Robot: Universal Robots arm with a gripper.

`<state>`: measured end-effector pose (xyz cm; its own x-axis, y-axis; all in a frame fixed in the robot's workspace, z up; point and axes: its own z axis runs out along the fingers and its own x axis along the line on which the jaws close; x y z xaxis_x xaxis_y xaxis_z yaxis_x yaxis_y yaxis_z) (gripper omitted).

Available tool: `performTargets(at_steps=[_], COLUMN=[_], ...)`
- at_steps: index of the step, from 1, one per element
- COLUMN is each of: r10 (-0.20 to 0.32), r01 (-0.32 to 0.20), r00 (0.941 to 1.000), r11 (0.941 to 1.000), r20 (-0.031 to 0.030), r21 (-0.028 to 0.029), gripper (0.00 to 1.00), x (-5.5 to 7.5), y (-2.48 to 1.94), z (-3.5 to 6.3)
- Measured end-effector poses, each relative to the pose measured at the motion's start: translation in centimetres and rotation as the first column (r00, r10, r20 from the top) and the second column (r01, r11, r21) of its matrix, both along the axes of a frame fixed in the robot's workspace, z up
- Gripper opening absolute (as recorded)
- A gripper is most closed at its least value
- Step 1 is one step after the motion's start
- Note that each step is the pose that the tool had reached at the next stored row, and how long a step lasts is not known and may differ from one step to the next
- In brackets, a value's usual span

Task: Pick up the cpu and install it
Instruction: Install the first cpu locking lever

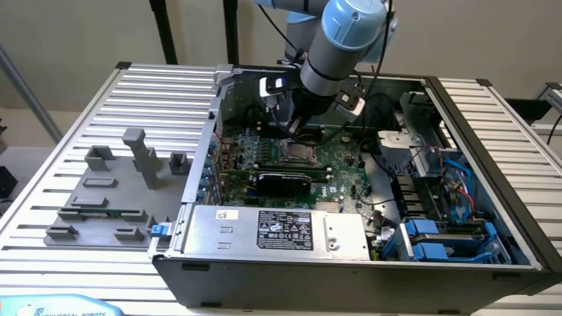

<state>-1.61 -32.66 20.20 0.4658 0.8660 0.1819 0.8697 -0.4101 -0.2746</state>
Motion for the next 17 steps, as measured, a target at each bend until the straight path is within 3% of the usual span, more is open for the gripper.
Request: performTargets(at_steps=[10, 17], r10=[0.0, 0.01], r01=[0.0, -0.01], r00=[1.0, 0.9999], r11=[1.0, 0.9999], r20=[0.0004, 0.0004], r21=[-0.0001, -0.0079], gripper=[0.11, 0.11], x=[-0.62, -0.66], y=[0.0, 0.0], z=[0.0, 0.01])
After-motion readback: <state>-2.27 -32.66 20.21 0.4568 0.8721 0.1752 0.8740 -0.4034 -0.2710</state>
